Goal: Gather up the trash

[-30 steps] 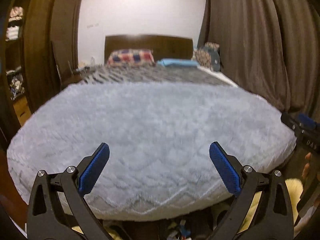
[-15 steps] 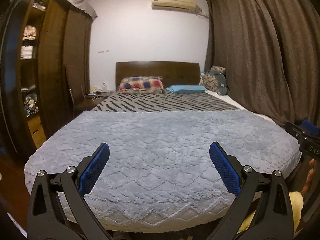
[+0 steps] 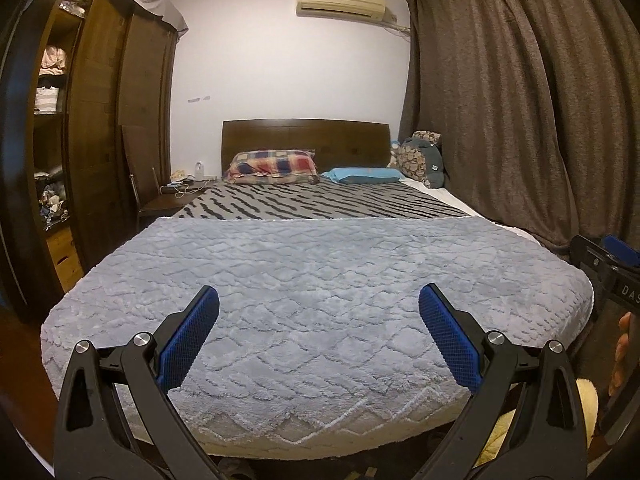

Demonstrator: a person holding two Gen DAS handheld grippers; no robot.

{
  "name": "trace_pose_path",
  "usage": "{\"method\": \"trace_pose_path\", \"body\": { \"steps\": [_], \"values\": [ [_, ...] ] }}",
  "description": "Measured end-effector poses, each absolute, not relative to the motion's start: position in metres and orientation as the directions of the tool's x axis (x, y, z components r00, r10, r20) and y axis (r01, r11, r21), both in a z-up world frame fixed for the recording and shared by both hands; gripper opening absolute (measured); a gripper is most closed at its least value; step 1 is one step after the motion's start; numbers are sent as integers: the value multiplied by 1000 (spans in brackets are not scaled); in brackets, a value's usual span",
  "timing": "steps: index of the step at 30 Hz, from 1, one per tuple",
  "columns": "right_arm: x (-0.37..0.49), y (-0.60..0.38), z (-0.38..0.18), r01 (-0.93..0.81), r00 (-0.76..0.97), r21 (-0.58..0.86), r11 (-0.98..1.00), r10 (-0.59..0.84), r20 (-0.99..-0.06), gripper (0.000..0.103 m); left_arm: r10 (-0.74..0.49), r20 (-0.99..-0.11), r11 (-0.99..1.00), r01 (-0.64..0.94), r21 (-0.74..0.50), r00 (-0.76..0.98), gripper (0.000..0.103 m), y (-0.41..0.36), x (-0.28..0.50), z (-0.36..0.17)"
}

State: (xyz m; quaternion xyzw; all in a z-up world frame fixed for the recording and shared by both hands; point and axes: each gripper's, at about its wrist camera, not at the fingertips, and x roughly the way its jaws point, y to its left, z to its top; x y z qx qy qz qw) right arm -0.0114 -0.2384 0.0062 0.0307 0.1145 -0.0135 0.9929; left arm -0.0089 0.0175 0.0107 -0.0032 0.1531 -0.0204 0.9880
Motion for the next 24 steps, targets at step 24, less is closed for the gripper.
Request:
{"method": "trace_pose_path", "body": {
  "steps": [24],
  "values": [
    [-15,-242,7,32,974,94,995,-10,-225,100,-49,-290,999,43,-29,956,95,19,-13,12]
  ]
}}
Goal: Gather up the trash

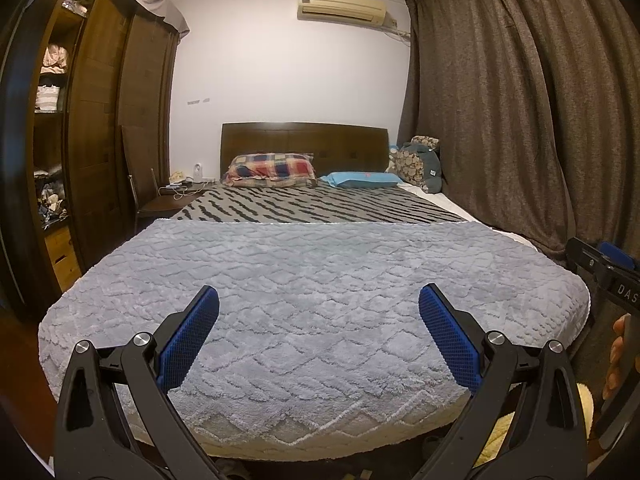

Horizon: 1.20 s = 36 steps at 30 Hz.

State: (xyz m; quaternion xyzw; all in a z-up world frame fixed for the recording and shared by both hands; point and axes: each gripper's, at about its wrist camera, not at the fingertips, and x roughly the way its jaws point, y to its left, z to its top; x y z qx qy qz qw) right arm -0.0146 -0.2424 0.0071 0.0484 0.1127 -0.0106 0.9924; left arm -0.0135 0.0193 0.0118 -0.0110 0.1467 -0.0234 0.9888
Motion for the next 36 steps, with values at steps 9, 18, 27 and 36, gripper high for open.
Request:
{"method": "trace_pose_path", "body": {
  "steps": [9,18,27,36],
  "values": [
    [-14,-241,8,27,974,94,995,-4,-228,100,-48,-288,999,41,-31,956,95,19,-14,13],
    [-13,-240,5,26,973,92,995,-4,-231,100,-44,-292,999,36,-33,955,95,20,-14,13],
    [-14,-239,4,28,972,96,995,-4,-235,100,-43,-294,999,34,-34,955,95,20,-15,13],
    [-15,-239,4,30,972,98,995,-6,-235,100,-40,-297,999,34,-26,954,95,20,-15,12]
  ]
}}
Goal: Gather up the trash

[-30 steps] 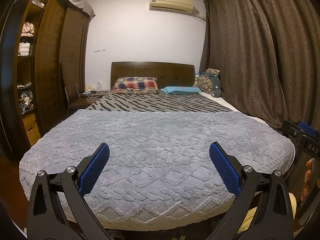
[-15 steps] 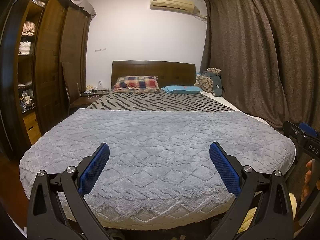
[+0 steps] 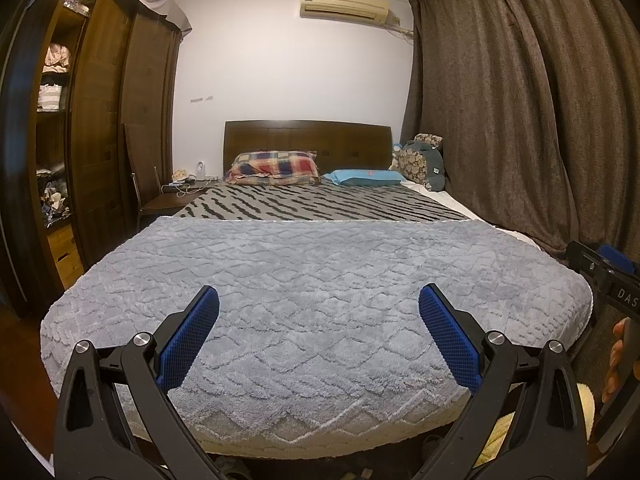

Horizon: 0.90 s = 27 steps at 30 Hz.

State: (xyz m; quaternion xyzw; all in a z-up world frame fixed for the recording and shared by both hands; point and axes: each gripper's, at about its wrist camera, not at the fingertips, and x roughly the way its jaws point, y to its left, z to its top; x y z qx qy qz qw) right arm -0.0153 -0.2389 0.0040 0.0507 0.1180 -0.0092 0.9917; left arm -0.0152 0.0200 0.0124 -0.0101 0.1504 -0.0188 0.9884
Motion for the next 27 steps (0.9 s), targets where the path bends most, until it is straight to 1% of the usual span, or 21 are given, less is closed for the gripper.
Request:
{"method": "trace_pose_path", "body": {
  "steps": [27],
  "values": [
    [-14,-242,0,35,971,111,993,-8,-241,100,-35,-296,999,31,-18,954,95,18,-16,14]
  ]
}}
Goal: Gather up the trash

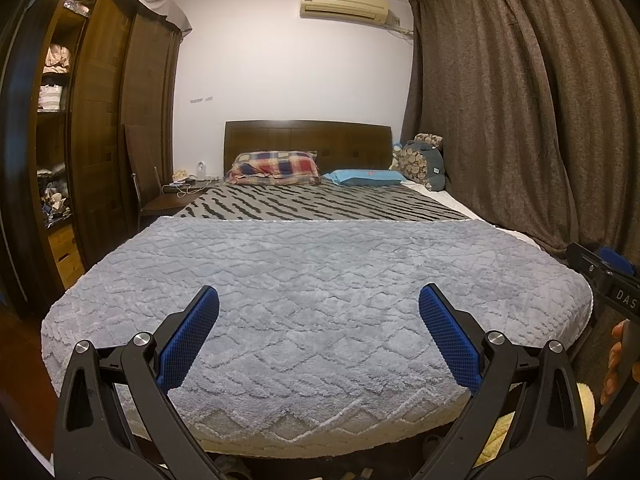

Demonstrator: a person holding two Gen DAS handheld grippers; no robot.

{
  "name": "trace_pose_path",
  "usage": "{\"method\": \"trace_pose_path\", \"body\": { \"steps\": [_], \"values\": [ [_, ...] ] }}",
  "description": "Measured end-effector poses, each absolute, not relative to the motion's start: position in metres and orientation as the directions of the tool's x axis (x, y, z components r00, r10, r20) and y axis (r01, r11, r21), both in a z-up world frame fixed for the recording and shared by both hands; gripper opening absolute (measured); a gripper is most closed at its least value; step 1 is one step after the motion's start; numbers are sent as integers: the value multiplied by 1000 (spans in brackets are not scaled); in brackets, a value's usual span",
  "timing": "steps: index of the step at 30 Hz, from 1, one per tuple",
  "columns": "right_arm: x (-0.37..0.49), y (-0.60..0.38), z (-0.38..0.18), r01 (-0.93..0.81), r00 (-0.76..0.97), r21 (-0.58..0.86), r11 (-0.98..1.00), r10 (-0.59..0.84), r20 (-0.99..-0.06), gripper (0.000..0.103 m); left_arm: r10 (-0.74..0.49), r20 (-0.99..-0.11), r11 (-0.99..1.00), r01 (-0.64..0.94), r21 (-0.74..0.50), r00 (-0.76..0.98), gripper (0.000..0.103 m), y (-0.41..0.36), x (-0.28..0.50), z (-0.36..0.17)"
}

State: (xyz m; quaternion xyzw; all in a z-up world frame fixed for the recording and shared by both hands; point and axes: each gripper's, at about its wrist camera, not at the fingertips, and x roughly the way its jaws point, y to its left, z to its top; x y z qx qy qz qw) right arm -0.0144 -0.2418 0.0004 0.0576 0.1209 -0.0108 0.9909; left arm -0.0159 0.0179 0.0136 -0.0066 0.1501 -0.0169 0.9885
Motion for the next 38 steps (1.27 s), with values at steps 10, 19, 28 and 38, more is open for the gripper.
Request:
{"method": "trace_pose_path", "body": {
  "steps": [10,19,28,38],
  "values": [
    [-13,-243,1,41,970,110,993,-14,-243,100,-20,-297,1000,13,-28,955,95,17,-15,11],
    [-12,-243,-1,45,968,106,993,-17,-249,100,-29,-295,999,18,-38,955,95,17,-14,13],
    [-9,-243,-2,49,966,104,993,-21,-257,100,-35,-298,999,28,-26,954,95,16,-13,11],
    [-7,-243,-4,51,966,102,993,-23,-257,100,-32,-316,999,24,-26,948,95,16,-4,9]
  ]
}}
